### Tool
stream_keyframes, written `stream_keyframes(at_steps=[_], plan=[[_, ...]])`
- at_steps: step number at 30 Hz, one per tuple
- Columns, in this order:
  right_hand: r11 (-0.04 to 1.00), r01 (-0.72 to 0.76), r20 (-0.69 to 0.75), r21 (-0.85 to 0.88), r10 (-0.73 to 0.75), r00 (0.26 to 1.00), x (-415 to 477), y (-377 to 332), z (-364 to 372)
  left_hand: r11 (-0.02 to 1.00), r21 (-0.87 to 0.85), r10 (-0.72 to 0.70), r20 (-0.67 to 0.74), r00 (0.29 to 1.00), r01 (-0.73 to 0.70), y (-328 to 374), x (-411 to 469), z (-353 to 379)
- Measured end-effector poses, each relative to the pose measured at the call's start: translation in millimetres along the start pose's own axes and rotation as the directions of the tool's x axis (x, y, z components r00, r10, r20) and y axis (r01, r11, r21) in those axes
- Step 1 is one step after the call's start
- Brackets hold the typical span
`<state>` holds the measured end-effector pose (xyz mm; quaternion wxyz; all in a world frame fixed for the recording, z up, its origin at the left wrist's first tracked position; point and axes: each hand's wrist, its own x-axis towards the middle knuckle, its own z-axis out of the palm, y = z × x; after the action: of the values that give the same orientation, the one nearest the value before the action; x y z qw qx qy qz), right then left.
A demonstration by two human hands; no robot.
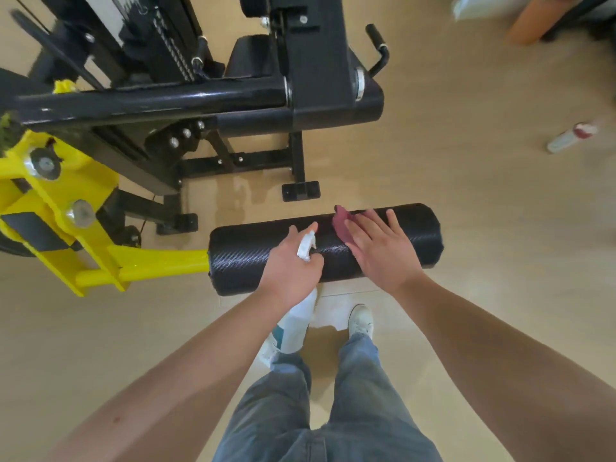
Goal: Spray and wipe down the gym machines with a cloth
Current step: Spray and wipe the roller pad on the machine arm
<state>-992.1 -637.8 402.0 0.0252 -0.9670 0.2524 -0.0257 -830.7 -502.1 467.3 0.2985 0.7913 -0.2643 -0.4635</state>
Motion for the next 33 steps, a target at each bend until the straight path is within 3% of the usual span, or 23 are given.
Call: stream_keyframes(at_steps=[3, 6, 11, 15, 20, 24, 30, 33], plan=[[0.991, -0.132, -0.137, 0.007, 0.131, 0.982, -17, 51, 8, 0.995, 0.100, 0.013, 0.067, 0.998, -0.020, 13, 7, 22], [0.977, -0.210, -0.166, 0.032, 0.212, 0.963, -35, 91, 10, 0.991, 0.131, 0.000, 0.093, 0.996, -0.013, 27, 13, 40], [0.914, -0.394, -0.024, 0.096, 0.398, 0.917, -40, 106, 3, 0.992, 0.121, -0.042, 0.099, 0.994, 0.030, 40, 20, 56], [0.988, -0.147, 0.002, 0.050, 0.147, 0.989, -18, 76, -3, 0.993, 0.117, -0.046, 0.099, 0.994, 0.034, 40, 23, 62], [0.978, -0.160, 0.180, 0.134, 0.134, 0.974, 22, -4, -4, 0.999, -0.021, -0.043, -0.020, 0.999, 0.043, 31, 16, 51], [0.976, -0.128, 0.095, 0.173, 0.113, 0.989, 41, -22, 4, 0.977, -0.164, -0.165, -0.164, 0.973, 0.138, 13, 10, 21], [0.983, 0.029, 0.044, 0.179, -0.038, 0.998, 65, -69, 18, 0.973, -0.185, -0.193, -0.320, 0.927, 0.139, -38, -5, -30], [0.976, 0.073, 0.046, 0.204, -0.084, 0.995, 81, -111, 23, 0.984, -0.116, -0.168, -0.340, 0.925, 0.137, -56, -15, -51]])
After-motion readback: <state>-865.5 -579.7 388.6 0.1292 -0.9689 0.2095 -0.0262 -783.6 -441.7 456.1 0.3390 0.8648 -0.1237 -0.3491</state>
